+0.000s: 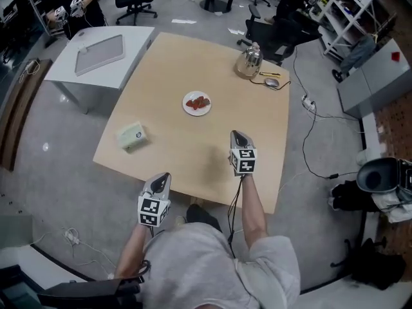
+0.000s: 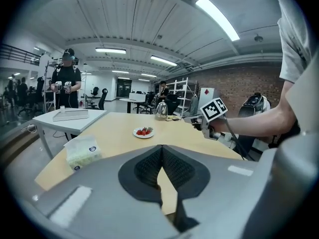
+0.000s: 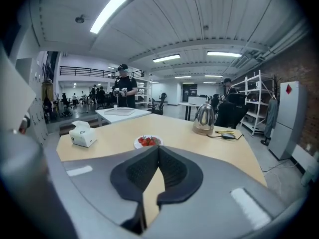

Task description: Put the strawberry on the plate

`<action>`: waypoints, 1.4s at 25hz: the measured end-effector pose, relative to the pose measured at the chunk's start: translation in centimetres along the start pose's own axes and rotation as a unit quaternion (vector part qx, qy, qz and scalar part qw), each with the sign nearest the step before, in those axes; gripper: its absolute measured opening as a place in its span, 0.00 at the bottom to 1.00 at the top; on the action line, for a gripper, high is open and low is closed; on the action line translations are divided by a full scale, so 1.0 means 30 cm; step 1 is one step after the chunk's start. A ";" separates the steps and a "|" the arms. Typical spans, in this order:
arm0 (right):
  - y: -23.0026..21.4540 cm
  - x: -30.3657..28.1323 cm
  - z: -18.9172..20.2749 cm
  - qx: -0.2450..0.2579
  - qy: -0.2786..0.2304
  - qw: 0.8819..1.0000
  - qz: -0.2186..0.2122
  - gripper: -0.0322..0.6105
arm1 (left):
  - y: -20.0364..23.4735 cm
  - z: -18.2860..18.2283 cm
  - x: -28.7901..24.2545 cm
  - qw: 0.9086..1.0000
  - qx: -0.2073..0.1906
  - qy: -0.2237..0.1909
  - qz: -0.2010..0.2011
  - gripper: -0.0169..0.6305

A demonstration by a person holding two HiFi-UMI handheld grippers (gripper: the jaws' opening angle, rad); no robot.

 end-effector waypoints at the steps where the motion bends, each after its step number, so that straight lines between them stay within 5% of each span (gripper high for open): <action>1: -0.003 0.036 0.007 -0.003 -0.003 1.000 0.006 0.06 | -0.014 0.001 0.003 1.000 -0.003 -0.002 0.007 0.06; 10: 0.017 0.306 0.067 -0.025 -0.029 0.998 0.048 0.06 | -0.091 0.019 0.044 0.998 -0.025 -0.013 0.047 0.06; 35: 0.265 0.912 0.172 -0.048 -0.097 0.986 0.127 0.06 | -0.159 -0.007 0.209 0.994 -0.052 -0.063 0.076 0.06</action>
Point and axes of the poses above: the fingertips, and each gripper's own axes: x backward along the fingers, y to its left, z out of its underside, the point moved 5 cm from there along x, backward along the fingers
